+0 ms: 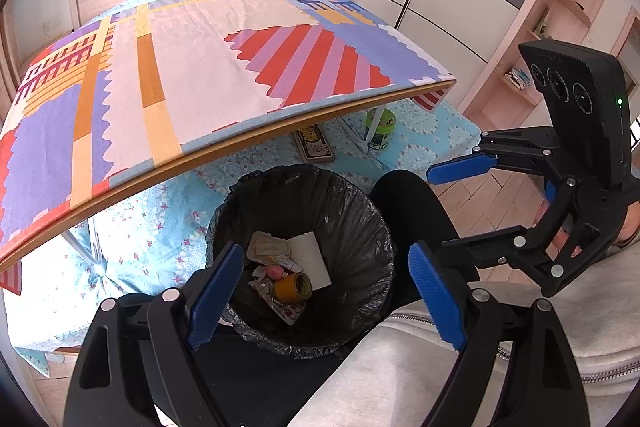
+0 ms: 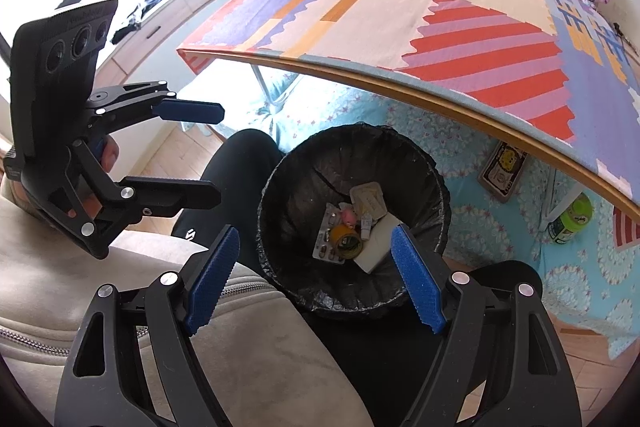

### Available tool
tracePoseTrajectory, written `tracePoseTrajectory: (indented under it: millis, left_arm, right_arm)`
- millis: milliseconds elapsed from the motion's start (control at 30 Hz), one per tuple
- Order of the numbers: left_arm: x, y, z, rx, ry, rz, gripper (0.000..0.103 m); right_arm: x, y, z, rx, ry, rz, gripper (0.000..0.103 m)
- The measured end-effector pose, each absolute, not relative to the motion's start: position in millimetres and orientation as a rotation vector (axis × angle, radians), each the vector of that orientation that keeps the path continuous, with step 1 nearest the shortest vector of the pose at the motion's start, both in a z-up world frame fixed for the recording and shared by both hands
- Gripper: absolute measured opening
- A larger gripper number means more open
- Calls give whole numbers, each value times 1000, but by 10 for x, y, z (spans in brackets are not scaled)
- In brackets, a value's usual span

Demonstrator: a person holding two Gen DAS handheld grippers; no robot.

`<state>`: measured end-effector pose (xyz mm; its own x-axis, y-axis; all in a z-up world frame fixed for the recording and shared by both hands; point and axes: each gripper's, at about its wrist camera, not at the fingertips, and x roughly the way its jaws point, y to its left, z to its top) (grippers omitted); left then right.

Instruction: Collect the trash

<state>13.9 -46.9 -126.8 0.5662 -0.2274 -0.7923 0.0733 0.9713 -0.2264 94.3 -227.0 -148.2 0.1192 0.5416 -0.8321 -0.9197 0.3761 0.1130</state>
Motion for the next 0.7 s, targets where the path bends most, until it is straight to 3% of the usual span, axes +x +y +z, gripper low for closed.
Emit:
tracePoseTrajectory:
  millis: [700]
  left_arm:
    - [161, -503, -1296, -189, 962, -198, 82]
  right_arm:
    - [950, -2253, -1479, -507, 912, 1131, 78]
